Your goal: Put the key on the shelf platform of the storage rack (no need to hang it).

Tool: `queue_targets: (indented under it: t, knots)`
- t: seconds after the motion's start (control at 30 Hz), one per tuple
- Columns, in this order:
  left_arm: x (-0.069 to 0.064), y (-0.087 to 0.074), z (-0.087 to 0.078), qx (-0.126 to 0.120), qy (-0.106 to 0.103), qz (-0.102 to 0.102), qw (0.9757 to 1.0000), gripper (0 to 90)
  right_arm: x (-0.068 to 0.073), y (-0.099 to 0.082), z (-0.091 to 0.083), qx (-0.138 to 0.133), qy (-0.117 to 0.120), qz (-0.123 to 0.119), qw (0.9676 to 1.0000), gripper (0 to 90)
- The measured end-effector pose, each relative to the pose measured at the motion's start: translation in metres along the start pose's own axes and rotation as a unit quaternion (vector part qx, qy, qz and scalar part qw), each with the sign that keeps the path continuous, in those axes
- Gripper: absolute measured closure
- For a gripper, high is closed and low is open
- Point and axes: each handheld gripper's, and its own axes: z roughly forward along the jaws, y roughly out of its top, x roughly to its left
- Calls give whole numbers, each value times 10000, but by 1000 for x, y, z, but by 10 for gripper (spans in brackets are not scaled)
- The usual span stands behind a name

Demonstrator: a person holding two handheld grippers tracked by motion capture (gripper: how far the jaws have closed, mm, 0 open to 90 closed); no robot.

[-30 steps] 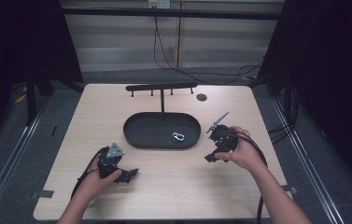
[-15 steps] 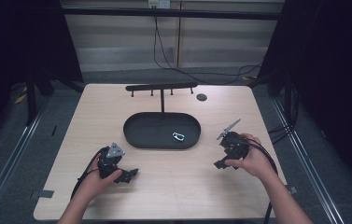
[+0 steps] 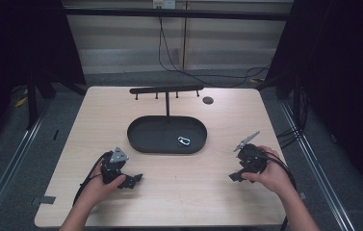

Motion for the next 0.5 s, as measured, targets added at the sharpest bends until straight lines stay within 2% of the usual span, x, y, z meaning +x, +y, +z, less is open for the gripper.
queue_targets:
  t: [0.1,0.5]
  knots:
    - [0,0,0,17,10,8,10000,0,0,-7,1,69,-91,24,9999,277]
    - [0,0,0,-12,-1,-15,10000,0,4,-11,2,-105,-146,35,9998,300]
